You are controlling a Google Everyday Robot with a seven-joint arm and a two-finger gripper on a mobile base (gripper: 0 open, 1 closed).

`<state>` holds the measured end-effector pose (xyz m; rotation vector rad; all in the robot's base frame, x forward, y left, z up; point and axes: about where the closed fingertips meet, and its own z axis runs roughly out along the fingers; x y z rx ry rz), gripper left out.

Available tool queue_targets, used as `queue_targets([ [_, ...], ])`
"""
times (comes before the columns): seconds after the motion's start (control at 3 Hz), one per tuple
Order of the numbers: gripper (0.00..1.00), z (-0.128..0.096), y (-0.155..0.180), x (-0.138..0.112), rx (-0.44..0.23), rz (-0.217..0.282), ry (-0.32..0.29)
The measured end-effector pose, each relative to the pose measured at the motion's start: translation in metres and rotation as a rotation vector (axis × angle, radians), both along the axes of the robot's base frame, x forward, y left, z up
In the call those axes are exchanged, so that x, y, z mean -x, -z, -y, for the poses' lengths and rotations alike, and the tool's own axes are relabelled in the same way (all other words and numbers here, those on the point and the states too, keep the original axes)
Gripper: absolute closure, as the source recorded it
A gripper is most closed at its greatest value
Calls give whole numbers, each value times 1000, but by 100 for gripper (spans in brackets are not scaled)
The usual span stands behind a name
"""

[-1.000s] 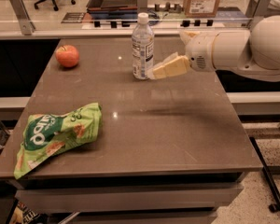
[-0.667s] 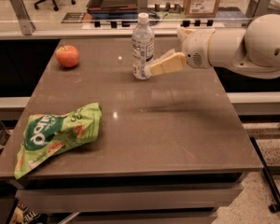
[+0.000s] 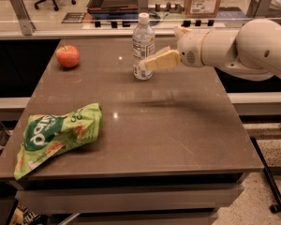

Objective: Knock blue plastic bottle over

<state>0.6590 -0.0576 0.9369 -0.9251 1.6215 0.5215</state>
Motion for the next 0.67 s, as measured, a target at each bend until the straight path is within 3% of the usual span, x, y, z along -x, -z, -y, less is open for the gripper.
queue_targets([
  [0.67,0,-25,16,-20,-38,-33,-47],
])
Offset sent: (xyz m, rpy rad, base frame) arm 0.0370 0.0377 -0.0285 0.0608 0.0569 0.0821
